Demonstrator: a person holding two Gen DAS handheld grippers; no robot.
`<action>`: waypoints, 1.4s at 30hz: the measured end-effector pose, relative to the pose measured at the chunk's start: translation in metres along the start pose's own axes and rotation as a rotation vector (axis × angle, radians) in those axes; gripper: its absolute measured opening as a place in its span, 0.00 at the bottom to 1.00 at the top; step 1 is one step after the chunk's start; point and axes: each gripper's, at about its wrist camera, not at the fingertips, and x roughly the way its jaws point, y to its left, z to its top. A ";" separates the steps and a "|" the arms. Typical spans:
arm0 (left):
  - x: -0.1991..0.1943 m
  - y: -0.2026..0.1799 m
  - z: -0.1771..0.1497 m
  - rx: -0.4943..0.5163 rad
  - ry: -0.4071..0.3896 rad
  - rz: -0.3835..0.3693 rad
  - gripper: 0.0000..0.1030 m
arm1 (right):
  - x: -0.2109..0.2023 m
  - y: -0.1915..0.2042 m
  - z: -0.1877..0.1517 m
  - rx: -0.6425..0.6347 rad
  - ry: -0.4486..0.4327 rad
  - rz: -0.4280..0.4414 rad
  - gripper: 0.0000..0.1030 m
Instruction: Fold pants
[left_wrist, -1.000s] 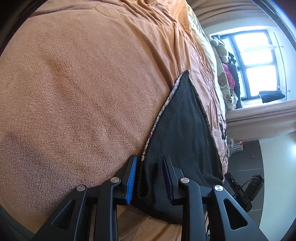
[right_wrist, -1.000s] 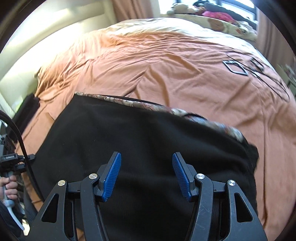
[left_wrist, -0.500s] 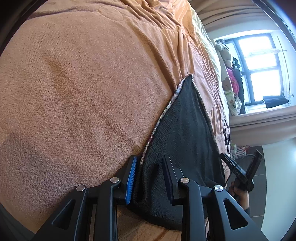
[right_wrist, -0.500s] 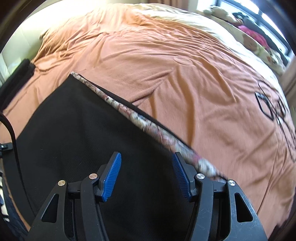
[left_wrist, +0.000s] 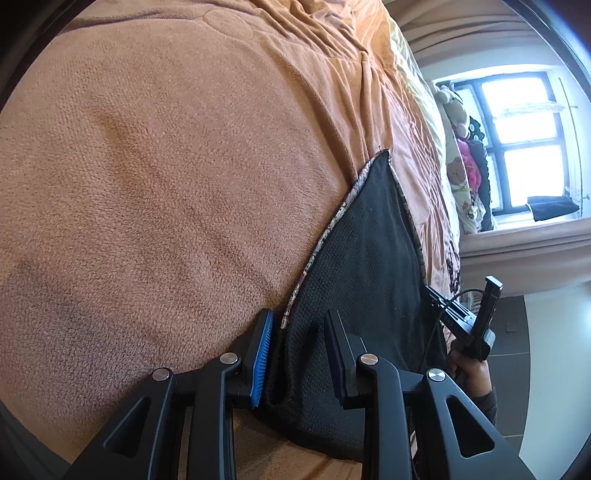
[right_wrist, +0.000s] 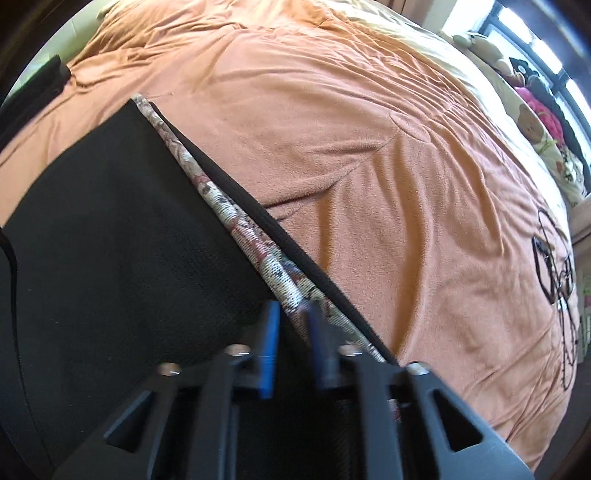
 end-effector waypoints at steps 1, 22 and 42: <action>0.000 0.001 0.000 0.000 0.000 -0.001 0.28 | 0.000 0.000 0.002 -0.003 -0.001 -0.005 0.03; -0.007 0.011 -0.007 0.001 0.050 -0.051 0.30 | -0.038 -0.009 0.000 0.203 -0.062 -0.009 0.55; -0.018 0.021 -0.022 -0.020 0.077 -0.118 0.36 | -0.111 0.031 -0.103 0.431 -0.123 0.157 0.55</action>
